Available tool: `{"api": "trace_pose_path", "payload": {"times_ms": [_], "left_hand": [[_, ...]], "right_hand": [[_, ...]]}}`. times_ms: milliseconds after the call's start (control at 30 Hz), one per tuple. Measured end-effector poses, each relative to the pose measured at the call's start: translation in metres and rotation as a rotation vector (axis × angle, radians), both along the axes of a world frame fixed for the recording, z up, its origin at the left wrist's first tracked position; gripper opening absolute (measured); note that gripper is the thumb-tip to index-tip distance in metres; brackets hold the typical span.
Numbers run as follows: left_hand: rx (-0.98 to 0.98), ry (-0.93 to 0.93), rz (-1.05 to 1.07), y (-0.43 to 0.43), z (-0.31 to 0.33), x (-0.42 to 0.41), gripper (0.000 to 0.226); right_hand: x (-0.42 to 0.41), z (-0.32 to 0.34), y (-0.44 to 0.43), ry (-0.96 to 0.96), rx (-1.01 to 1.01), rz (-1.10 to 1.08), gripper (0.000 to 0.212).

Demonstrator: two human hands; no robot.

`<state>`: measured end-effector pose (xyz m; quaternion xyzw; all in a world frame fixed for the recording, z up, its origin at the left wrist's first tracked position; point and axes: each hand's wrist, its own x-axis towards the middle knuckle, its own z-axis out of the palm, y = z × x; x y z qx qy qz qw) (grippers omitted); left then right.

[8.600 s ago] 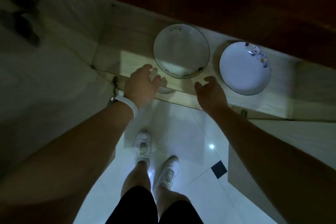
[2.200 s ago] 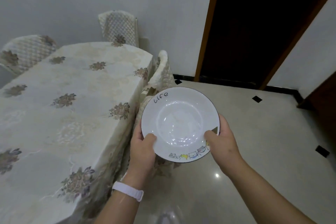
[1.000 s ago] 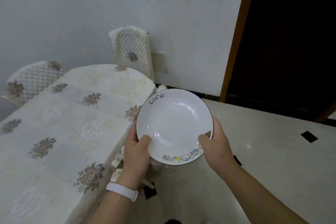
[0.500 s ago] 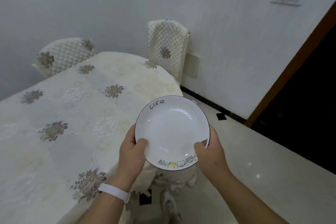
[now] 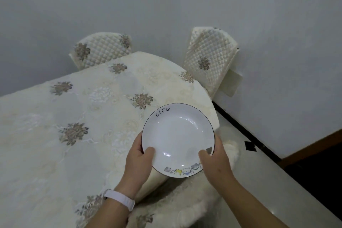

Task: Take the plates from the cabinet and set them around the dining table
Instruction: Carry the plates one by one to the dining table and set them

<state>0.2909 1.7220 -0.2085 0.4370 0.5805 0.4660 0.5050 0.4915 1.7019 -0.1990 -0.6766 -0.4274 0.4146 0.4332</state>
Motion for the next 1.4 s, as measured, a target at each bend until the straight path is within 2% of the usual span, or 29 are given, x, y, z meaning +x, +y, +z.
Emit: {"api": "trace_pose_path", "payload": {"times_ms": [333, 633, 867, 1100, 1400], "left_hand": [[-0.076, 0.065, 0.172, 0.029, -0.031, -0.023, 0.056], [-0.333, 0.151, 0.285, 0.043, -0.100, -0.027, 0.056], [-0.478, 0.188, 0.386, 0.056, -0.133, -0.028, 0.051], [-0.533, 0.224, 0.435, 0.064, -0.153, -0.028, 0.047], [-0.582, 0.436, 0.304, 0.066, -0.154, -0.032, 0.030]], "right_hand": [[-0.017, -0.028, 0.074, -0.051, -0.107, 0.294, 0.056], [-0.024, -0.099, 0.142, -0.160, -0.337, 0.582, 0.060], [-0.030, -0.137, 0.173, -0.205, -0.374, 0.683, 0.060], [-0.035, -0.161, 0.185, -0.276, -0.367, 0.717, 0.057], [-0.038, -0.161, 0.186, -0.332, -0.346, 0.700, 0.049]]}}
